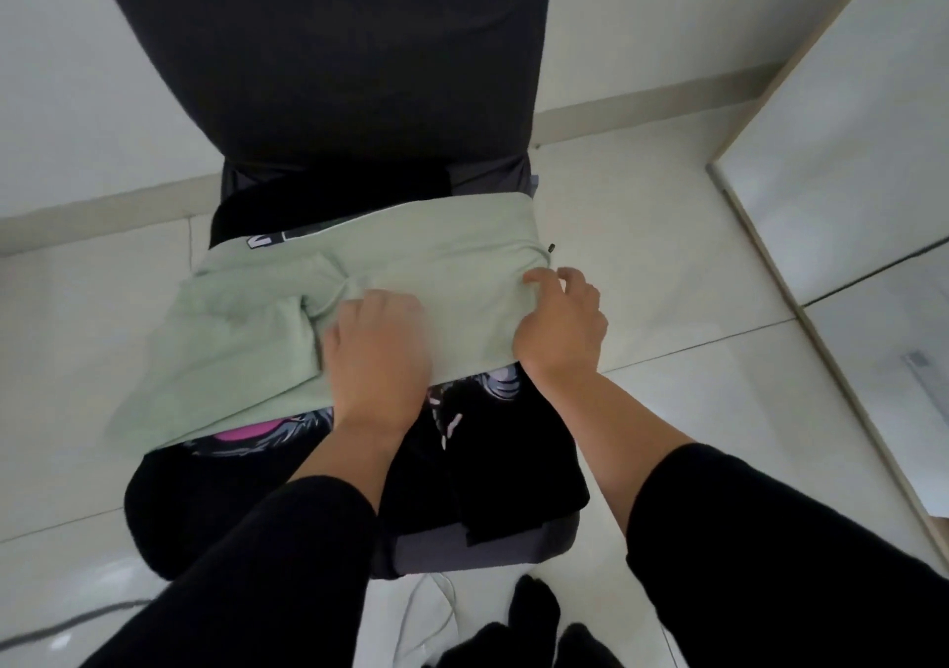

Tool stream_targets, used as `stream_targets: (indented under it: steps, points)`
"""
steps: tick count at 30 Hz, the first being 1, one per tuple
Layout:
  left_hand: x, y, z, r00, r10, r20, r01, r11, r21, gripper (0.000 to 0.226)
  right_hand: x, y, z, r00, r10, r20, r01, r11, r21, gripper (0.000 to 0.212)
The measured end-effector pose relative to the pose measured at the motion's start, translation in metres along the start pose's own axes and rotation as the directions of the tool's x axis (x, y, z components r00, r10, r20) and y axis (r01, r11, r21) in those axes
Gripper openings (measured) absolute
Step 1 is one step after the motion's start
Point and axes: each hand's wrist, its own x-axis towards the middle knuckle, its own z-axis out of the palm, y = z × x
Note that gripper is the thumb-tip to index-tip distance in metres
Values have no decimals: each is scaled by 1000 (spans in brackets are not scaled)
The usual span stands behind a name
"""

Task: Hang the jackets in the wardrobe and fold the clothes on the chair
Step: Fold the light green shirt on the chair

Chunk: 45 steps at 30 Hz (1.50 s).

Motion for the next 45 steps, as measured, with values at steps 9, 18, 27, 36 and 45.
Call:
stream_targets:
  steps: [9, 18, 27, 36, 45]
  points:
    - [-19, -107, -55, 839, -543, -22, 543, 839, -30, 27, -52, -111, 56, 790, -555, 260, 595, 797, -106, 68]
    - [-47, -164, -74, 375, -882, 287, 912, 295, -284, 86, -98, -166, 108, 509, -717, 476, 861, 433, -269, 81]
    - [-39, -189, -94, 376, -922, 92, 645, 189, -740, 58, -103, -174, 127, 570, -709, 415, 821, 508, -260, 90]
    - [14, -119, -118, 930, -206, -306, 61, 904, -423, 48, -76, -211, 109, 873, -282, 397, 2, 818, 576, 23]
    - [23, -80, -66, 971, -228, -76, 161, 852, -499, 35, -47, -169, 56, 700, -126, 703, -712, -36, 702, 50]
